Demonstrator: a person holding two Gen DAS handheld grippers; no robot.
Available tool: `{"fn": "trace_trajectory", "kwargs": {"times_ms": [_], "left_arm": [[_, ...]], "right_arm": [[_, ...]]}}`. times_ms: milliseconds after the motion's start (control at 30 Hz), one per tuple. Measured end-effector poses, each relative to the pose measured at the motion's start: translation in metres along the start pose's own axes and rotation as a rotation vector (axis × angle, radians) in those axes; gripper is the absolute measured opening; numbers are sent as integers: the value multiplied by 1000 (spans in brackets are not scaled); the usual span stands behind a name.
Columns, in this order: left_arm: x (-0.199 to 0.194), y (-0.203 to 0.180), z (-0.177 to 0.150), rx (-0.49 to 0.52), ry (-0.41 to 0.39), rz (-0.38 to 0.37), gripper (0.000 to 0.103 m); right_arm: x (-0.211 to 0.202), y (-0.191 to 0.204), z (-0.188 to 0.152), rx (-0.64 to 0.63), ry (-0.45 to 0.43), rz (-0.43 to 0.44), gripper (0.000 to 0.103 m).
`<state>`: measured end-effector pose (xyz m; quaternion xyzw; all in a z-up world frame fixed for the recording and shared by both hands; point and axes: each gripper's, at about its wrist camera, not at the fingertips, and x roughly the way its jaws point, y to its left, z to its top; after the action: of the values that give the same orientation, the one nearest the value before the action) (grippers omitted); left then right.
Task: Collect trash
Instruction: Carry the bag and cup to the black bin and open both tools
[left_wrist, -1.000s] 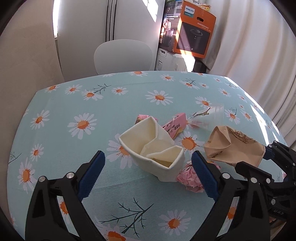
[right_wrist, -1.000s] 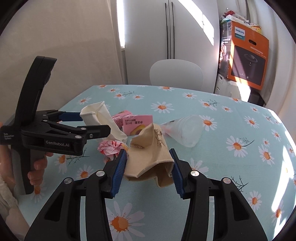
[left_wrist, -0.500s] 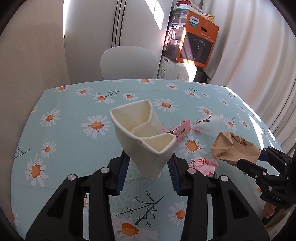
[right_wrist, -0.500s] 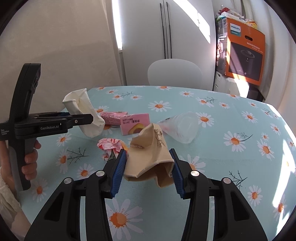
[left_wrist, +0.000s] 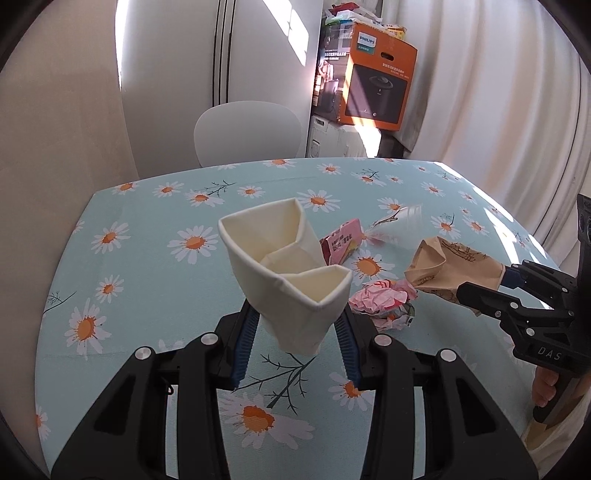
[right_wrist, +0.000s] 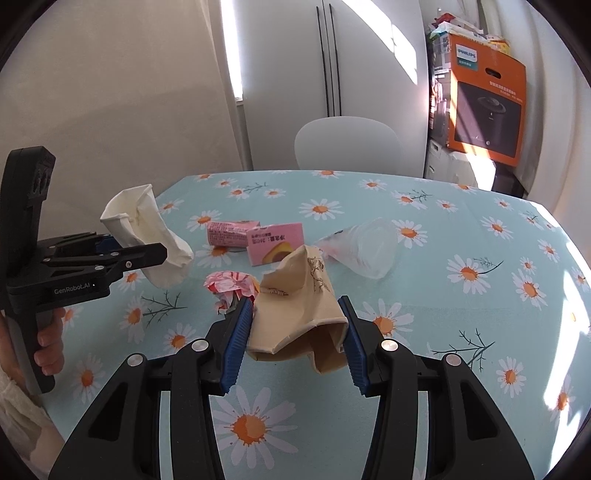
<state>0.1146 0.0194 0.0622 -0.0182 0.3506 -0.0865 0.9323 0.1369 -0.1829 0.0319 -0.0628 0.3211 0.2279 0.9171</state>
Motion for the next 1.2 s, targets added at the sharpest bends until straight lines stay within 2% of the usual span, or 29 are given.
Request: {"fn": "trace_trajectory", "kwargs": {"times_ms": [300, 567, 933, 1200], "left_arm": [[3, -25, -7, 35, 12, -65, 42], [8, -63, -10, 95, 14, -120, 42], [14, -121, -19, 186, 45, -262, 42], [20, -172, -28, 269, 68, -364, 42]], "right_arm": [[-9, -2, -4, 19, -5, -28, 45], [-29, -27, -13, 87, -22, -89, 45], [-72, -70, -36, 170, -45, -210, 45], [-110, -101, -69, 242, -47, -304, 45]]}}
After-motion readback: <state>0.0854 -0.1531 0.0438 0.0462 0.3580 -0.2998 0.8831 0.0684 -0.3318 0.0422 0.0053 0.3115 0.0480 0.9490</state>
